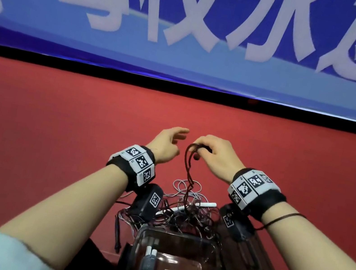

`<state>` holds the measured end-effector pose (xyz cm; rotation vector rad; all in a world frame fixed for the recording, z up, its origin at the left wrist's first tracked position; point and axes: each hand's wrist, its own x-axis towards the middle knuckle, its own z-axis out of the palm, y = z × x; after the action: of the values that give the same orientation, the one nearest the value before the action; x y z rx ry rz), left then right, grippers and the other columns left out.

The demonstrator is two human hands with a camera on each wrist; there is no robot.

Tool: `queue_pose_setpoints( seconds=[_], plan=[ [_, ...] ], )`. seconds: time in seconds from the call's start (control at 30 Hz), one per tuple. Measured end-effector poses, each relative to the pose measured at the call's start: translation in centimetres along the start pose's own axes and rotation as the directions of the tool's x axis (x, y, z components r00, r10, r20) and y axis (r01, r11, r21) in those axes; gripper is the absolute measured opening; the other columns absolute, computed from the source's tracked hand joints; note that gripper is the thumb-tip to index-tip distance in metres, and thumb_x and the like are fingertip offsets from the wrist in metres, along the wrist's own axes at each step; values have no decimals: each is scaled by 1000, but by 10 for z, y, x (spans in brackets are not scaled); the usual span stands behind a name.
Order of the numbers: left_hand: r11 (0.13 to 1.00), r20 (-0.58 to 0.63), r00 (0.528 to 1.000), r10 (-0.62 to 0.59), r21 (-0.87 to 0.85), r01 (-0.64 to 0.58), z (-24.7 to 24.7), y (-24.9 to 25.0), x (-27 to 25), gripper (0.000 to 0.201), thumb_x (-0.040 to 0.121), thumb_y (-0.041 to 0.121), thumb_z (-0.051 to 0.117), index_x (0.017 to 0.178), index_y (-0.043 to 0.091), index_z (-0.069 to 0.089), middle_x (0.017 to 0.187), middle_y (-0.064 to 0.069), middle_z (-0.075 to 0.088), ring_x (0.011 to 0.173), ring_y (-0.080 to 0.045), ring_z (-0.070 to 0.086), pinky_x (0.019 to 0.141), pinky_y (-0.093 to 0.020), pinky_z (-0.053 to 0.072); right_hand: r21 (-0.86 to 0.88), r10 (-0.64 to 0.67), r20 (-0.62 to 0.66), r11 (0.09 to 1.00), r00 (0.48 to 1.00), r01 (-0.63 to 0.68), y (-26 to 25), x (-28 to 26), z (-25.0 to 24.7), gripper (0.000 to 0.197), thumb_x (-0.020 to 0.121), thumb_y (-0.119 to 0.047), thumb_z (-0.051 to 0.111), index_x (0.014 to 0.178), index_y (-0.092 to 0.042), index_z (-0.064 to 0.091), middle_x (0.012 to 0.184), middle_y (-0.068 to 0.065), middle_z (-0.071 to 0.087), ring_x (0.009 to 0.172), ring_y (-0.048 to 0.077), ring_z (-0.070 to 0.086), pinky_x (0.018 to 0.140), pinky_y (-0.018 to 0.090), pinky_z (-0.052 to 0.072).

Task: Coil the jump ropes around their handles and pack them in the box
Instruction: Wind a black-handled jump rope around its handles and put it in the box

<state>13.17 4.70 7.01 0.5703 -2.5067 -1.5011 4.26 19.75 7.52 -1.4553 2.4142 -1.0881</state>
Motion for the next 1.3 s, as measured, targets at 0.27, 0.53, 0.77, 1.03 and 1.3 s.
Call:
queue_pose_setpoints(
  seconds=[0.27, 0.53, 0.77, 1.03, 1.3],
  plan=[
    [954, 72, 951, 300, -5, -300, 13, 19, -15, 23, 84, 8, 74, 102, 17, 63, 91, 2, 64, 81, -6, 55, 74, -19, 47, 139, -150, -108, 977, 983, 164, -24, -8, -17, 34, 76, 10, 51, 74, -18, 69, 87, 7, 67, 86, 23, 64, 87, 40, 49],
    [995, -117, 988, 98, 4, -98, 12, 26, -22, 19, 101, 14, 43, 85, 16, 54, 66, -3, 54, 51, -17, 54, 62, -36, 54, 536, 254, -29, 820, 967, -200, -22, -2, -5, 49, 89, -10, 55, 136, -19, 45, 129, 3, 55, 107, 14, 56, 85, 27, 44],
    [939, -491, 870, -31, -314, -144, -12, 36, -18, 33, 93, -1, 27, 109, 19, 48, 64, -5, 46, 42, -13, 46, 40, -25, 44, 37, 224, 554, 956, 802, -292, 4, -16, 47, 16, 87, -8, 63, 90, -24, 64, 98, -2, 68, 88, 13, 62, 80, 30, 50],
    [666, -481, 822, -303, -724, -178, -42, 27, -17, 27, 95, -1, 28, 84, 18, 43, 64, -2, 41, 37, -8, 40, 39, -18, 40, -162, 349, 64, 928, 935, -335, 35, -8, 33, 28, 100, -33, 47, 84, -18, 64, 68, -4, 58, 49, 8, 44, 48, 25, 35],
    [898, -165, 975, -148, -435, 63, -13, 7, -27, 30, 88, -12, 56, 106, 11, 60, 100, -4, 67, 34, -2, 41, 36, -16, 40, 195, 96, -412, 981, 906, -15, 1, -2, 12, 27, 96, -28, 56, 74, -17, 66, 51, -14, 49, 50, 2, 44, 54, 17, 35]
  ],
)
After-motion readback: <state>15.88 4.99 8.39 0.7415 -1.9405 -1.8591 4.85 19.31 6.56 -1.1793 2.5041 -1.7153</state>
